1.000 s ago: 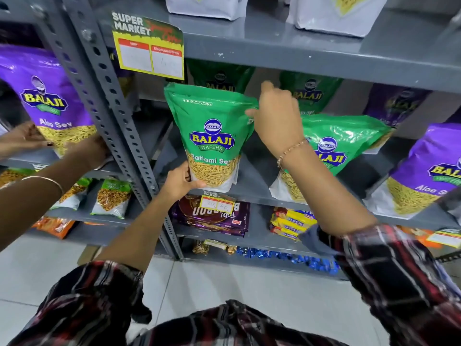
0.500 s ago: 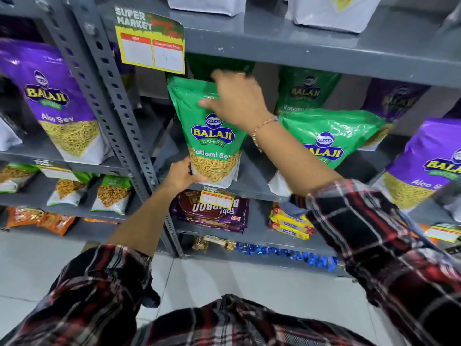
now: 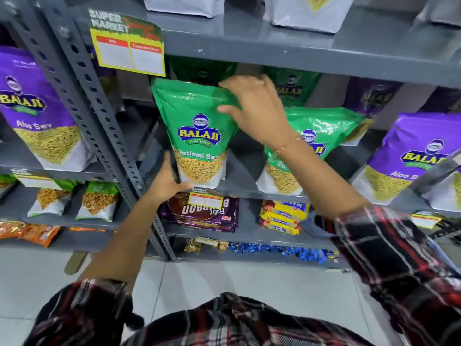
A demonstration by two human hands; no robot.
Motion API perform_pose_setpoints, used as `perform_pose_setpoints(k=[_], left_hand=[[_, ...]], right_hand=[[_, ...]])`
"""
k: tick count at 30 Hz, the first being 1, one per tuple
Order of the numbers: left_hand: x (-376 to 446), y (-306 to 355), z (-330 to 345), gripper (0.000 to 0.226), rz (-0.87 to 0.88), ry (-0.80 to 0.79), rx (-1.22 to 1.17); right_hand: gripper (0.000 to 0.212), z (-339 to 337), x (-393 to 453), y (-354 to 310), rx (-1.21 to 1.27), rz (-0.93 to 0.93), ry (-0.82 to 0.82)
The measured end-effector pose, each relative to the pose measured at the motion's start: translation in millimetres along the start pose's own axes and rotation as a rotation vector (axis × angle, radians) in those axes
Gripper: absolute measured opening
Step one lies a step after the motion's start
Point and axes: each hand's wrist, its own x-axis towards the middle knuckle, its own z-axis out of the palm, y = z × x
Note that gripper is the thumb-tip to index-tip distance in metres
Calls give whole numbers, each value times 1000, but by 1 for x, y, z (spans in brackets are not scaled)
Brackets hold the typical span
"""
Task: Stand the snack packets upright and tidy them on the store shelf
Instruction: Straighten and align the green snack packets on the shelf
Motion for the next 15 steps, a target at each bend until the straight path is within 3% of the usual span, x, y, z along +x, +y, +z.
perform_pose_setpoints(k=[1, 3, 4, 5, 7, 8, 10, 12, 15], left_hand=[[-8, -1, 5, 101, -18, 116, -19], [-30, -1, 27, 60, 42, 490, -40], [-41, 4, 44, 36, 107, 606, -66], [-49, 13, 62, 23, 164, 590, -71], [-49, 37, 101, 19, 242, 273, -46], [-42, 50, 120, 35, 272, 79, -38], [-19, 74, 148, 88, 254, -177, -96], [5, 92, 164, 120, 172, -264, -122], [24, 96, 180, 114, 142, -292, -62]], right_hand=[[50, -5, -13, 15, -9, 34, 10], [49, -17, -34, 45, -17, 129, 5], [49, -23, -41, 57, -20, 175, -5], [50, -28, -46, 68, -25, 212, -22], [49, -36, -49, 82, -49, 247, -64], [47, -38, -48, 88, -53, 249, -82], [43, -40, -44, 94, -26, 250, -131], [38, -39, -39, 95, 12, 243, -180], [29, -32, -35, 95, 17, 209, -194]])
